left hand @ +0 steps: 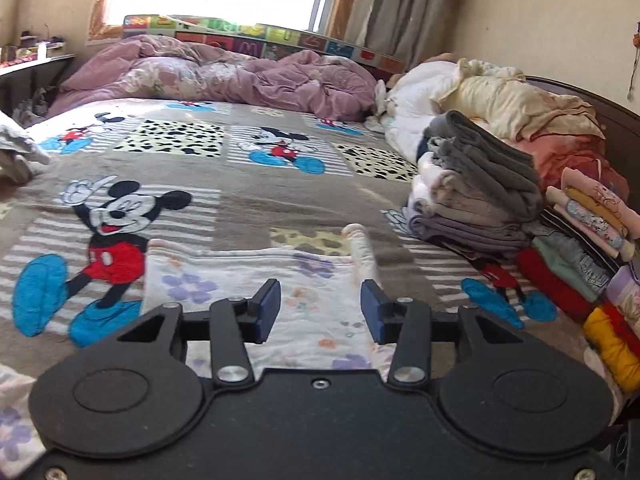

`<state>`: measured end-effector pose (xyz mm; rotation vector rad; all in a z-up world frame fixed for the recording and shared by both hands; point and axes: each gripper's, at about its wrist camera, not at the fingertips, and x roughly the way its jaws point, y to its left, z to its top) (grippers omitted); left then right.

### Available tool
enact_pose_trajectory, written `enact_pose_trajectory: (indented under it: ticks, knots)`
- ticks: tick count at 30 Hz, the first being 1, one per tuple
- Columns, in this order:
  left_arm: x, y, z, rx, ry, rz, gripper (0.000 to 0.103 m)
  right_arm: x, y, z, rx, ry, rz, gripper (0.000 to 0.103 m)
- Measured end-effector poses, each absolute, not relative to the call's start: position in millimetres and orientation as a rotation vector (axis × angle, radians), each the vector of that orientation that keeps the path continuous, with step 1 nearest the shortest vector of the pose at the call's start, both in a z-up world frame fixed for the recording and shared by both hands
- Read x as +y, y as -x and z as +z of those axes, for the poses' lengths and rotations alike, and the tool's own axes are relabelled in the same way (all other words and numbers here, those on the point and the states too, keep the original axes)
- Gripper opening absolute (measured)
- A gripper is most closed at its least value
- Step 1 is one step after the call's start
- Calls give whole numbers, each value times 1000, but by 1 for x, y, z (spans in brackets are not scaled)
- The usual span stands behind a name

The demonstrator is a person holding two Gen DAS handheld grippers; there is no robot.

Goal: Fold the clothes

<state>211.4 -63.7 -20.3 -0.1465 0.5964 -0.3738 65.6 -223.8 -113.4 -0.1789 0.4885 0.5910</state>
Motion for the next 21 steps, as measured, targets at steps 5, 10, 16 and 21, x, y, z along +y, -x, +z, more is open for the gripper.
enact_pose_trajectory:
  ticks: [5, 10, 16, 21]
  knots:
    - [-132, -317, -47, 769, 166, -389, 44, -225, -66, -113, 493, 179, 602, 35]
    - [-153, -359, -66, 815, 75, -340, 7, -229, -69, -112, 501, 154, 616, 35]
    - [-130, -360, -69, 812, 64, -326, 5, -231, -70, -110, 508, 141, 632, 35]
    - [-104, -357, -79, 821, 173, -287, 5, -232, -71, -111, 511, 139, 638, 35]
